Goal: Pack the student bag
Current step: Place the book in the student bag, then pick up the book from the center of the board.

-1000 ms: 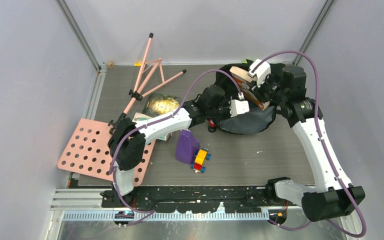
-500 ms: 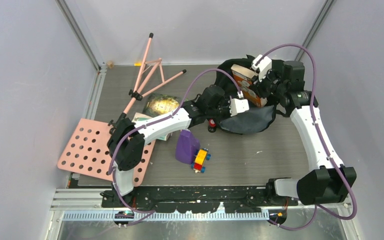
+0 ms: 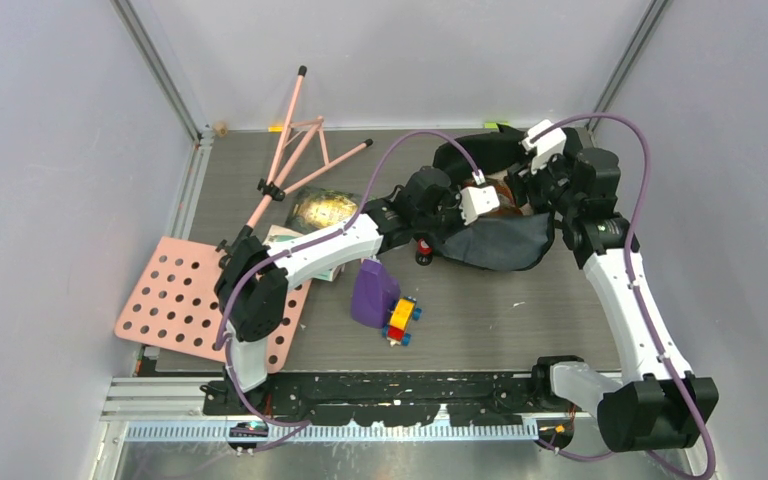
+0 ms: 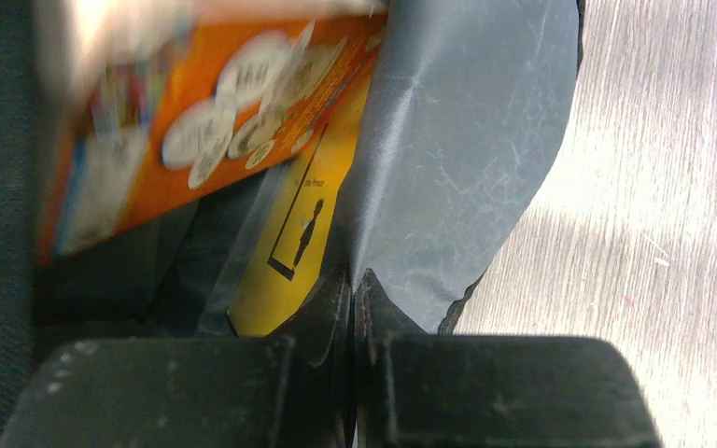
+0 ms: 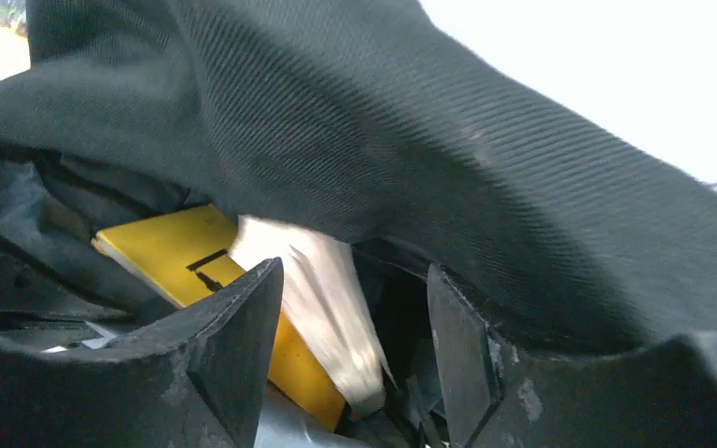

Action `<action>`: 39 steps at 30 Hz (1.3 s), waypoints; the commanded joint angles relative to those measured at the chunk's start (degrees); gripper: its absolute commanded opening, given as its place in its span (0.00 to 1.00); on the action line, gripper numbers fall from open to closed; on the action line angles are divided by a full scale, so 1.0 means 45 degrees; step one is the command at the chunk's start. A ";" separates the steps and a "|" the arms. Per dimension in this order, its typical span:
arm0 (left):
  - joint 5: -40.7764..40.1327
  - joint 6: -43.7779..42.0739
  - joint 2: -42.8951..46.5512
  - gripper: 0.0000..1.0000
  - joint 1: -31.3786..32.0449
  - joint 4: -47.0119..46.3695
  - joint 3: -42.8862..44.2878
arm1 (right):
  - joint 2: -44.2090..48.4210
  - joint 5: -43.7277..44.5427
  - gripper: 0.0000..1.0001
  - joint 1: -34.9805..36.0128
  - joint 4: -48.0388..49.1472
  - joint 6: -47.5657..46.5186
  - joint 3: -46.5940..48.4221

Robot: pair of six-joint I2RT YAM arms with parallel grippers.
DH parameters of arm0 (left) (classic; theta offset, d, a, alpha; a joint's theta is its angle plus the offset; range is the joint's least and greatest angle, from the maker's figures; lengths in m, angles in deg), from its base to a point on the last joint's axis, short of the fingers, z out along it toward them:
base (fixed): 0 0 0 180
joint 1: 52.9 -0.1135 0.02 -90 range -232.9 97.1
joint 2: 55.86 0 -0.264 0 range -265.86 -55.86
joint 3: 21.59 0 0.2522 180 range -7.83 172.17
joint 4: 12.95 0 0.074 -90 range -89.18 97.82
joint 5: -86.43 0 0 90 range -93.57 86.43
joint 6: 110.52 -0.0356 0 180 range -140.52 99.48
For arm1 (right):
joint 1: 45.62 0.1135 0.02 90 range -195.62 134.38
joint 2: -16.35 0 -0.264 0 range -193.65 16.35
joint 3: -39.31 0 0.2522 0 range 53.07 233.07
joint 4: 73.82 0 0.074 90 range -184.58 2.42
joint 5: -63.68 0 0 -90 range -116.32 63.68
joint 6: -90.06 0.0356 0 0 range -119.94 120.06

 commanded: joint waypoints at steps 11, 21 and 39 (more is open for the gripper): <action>-0.0336 0.1302 0.0693 0.17 0.0079 -0.0600 0.0742 | 0.1293 0.1212 0.70 -0.0082 0.0312 0.2303 0.0708; 0.0778 0.2457 0.2546 0.86 0.0062 -0.0227 -0.0099 | 0.1565 0.0452 0.83 -0.0083 -0.1661 0.6207 0.1902; -0.2755 0.9729 0.9529 0.94 -0.3444 0.4286 -0.5727 | 0.2906 -0.2725 0.88 0.0394 -0.4044 0.8522 0.1238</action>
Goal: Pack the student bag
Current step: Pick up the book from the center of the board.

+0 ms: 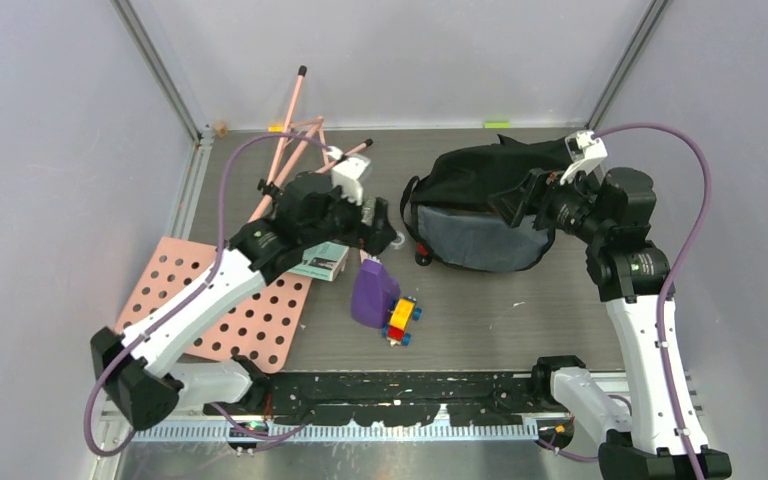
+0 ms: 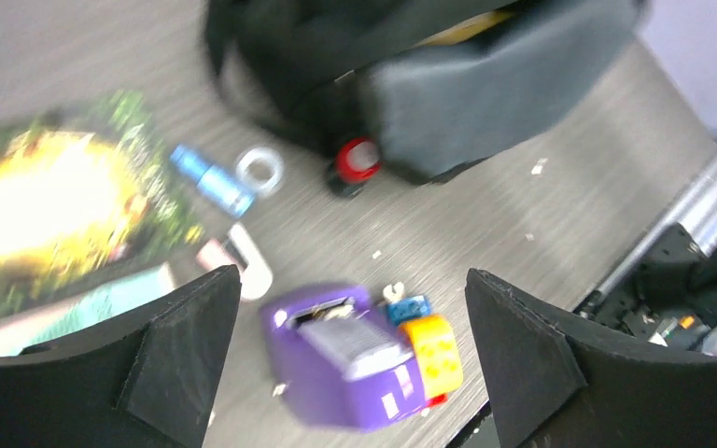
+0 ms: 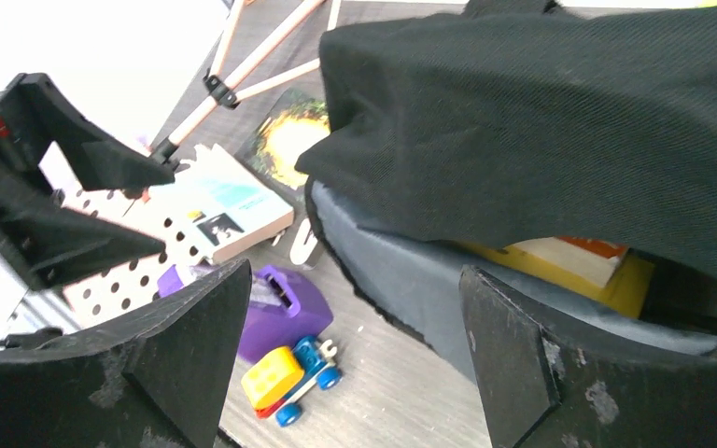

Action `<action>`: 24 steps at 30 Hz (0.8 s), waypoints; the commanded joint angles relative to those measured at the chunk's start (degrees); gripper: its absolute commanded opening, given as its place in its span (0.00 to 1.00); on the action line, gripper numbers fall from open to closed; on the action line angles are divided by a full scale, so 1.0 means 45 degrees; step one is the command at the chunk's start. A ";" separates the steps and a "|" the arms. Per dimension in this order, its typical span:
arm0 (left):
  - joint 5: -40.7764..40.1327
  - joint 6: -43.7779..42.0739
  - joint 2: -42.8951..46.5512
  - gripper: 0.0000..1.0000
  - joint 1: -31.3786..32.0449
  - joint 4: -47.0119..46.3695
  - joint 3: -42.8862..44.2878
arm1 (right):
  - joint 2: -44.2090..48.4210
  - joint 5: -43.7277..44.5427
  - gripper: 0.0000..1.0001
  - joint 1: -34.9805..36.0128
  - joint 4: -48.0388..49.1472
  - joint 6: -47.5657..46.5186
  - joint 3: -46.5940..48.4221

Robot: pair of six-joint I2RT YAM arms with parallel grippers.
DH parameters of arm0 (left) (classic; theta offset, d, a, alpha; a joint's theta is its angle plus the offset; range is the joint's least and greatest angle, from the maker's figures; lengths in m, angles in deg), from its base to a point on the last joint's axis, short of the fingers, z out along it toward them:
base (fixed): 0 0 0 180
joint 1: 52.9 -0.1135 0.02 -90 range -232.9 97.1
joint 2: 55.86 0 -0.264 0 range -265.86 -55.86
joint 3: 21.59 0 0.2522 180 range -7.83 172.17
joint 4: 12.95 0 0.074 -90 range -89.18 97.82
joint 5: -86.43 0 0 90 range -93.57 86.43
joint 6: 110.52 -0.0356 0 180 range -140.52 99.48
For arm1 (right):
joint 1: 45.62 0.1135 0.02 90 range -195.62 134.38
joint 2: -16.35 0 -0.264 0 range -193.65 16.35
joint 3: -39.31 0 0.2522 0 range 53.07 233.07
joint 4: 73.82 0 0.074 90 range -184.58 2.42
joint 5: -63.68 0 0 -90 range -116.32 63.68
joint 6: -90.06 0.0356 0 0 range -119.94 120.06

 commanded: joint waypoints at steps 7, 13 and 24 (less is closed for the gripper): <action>-0.1687 0.4510 0.2538 0.95 -0.5615 0.1892 -0.3721 | -0.0043 -0.0193 0.83 0.1127 -0.0600 -0.0068 -0.0107; -0.2602 0.6149 0.3391 0.95 -0.7090 0.0784 -0.5510 | -0.0384 0.0509 0.82 0.1842 -0.0777 -0.0433 0.0031; -0.2661 0.8226 0.3449 0.86 -0.8696 -0.1417 -0.7816 | -0.1013 0.0887 0.76 0.2385 -0.0859 -0.0798 0.0149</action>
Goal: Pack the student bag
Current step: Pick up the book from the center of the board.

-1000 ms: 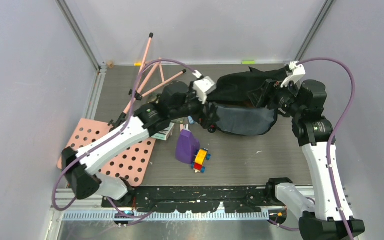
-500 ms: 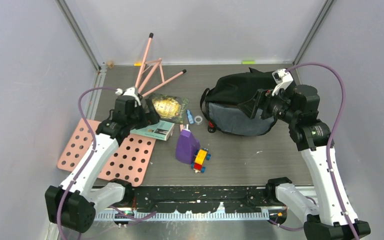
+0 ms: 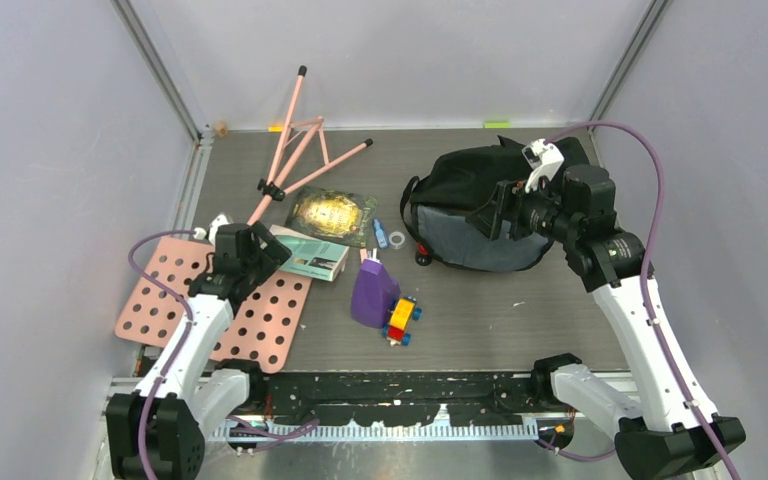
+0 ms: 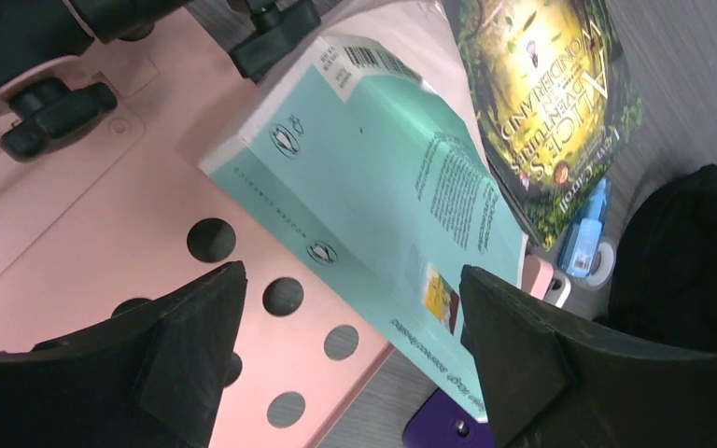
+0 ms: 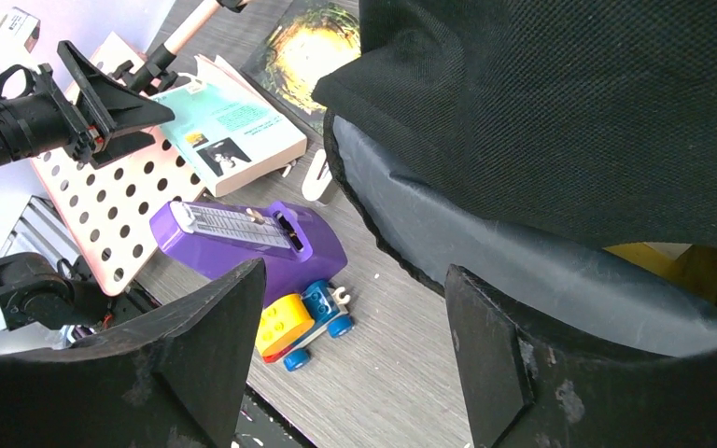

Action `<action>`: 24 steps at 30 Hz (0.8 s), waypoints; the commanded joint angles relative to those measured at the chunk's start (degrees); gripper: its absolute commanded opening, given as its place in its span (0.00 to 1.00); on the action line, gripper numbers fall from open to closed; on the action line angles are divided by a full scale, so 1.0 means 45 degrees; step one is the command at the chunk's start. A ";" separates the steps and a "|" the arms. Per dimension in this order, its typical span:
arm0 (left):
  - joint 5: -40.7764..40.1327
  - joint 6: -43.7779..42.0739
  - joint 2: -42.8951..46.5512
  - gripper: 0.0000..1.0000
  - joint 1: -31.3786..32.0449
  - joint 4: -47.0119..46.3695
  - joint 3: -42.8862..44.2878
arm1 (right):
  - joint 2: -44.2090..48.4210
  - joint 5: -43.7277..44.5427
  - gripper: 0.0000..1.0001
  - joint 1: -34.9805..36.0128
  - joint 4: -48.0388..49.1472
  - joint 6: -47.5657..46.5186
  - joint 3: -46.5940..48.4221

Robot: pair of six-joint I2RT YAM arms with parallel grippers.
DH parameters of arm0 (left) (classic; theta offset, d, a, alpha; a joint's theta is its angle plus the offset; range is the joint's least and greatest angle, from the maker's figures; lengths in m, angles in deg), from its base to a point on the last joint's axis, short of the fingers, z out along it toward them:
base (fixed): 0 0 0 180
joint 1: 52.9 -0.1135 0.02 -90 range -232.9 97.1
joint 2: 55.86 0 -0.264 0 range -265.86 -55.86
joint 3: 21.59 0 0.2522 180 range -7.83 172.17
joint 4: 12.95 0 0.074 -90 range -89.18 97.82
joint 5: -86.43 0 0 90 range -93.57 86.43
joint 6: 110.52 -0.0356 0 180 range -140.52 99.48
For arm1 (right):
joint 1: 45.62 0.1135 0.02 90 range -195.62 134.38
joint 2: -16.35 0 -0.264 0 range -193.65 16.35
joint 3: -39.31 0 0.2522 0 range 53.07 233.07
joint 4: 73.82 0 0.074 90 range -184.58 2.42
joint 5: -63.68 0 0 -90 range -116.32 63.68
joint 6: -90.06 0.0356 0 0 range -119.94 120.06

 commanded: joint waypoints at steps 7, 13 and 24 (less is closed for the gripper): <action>0.0262 0.1132 -0.1015 0.68 -0.0677 -0.2528 -0.0437 | -0.0269 0.0375 0.74 0.0274 0.0176 -0.0345 0.0395; 0.0240 0.1199 -0.1238 0.64 -0.0884 -0.2894 -0.0872 | -0.0352 0.0428 0.74 0.0341 0.0149 -0.0408 0.0435; 0.0466 0.1633 -0.1607 0.39 -0.1029 -0.4443 -0.1362 | -0.0359 0.0717 0.71 0.0528 0.0254 -0.0344 0.0367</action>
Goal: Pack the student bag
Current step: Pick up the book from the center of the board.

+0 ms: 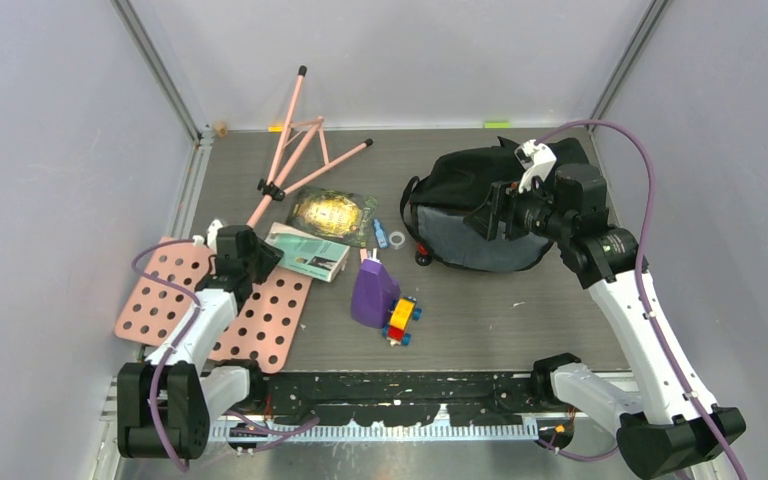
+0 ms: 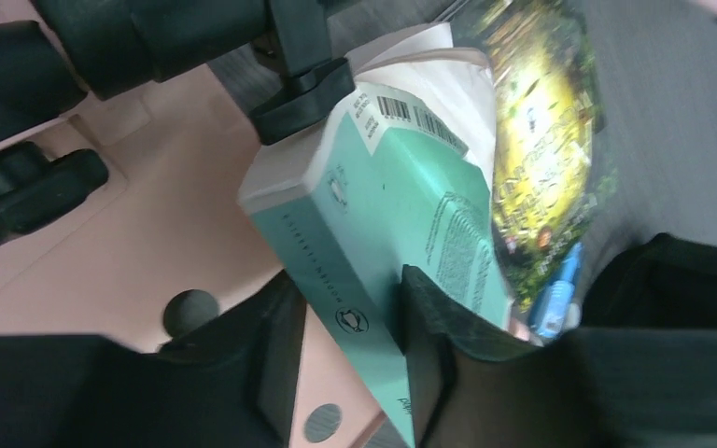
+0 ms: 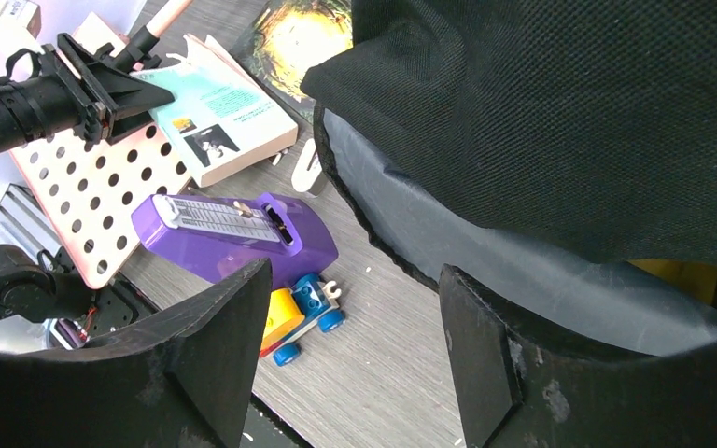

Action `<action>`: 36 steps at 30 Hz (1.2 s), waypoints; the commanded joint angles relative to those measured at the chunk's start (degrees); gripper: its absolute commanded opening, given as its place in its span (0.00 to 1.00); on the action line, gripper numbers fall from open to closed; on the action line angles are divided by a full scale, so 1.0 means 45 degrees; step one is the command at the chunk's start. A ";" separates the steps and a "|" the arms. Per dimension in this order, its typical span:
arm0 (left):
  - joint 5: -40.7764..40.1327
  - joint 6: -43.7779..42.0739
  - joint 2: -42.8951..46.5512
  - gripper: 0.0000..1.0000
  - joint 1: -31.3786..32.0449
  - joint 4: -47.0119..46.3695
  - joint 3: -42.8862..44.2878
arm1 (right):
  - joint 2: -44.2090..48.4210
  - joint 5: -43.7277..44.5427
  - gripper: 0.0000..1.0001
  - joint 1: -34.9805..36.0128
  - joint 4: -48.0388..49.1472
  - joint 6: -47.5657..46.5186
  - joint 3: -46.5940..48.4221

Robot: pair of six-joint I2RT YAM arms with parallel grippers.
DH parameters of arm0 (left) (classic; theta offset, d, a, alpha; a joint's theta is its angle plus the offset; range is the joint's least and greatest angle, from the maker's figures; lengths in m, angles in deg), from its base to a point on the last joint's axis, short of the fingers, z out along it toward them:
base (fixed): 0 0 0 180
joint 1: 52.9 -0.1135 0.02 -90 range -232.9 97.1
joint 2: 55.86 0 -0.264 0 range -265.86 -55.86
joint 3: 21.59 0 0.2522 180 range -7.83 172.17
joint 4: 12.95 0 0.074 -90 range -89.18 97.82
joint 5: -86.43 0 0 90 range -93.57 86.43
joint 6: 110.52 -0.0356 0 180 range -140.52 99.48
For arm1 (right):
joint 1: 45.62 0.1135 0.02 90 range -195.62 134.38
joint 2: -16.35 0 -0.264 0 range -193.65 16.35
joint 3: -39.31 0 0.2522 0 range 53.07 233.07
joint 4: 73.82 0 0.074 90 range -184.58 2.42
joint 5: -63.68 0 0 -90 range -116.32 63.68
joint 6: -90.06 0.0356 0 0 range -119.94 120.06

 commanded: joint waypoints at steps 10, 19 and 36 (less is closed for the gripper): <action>0.0788 -0.0417 0.2667 0.00 -0.0118 -0.0986 -0.0209 | 0.0283 0.1045 0.76 0.0151 0.0765 0.0258 0.0639; 0.3371 -0.2997 0.5149 0.00 -0.0118 -0.1579 0.1936 | 0.0527 0.0762 0.87 0.0317 0.1776 0.0899 0.1116; 1.0379 -0.0191 0.2603 0.00 -0.0056 -0.7207 0.6613 | -0.1888 0.1087 0.92 0.5124 0.7915 0.3470 0.1080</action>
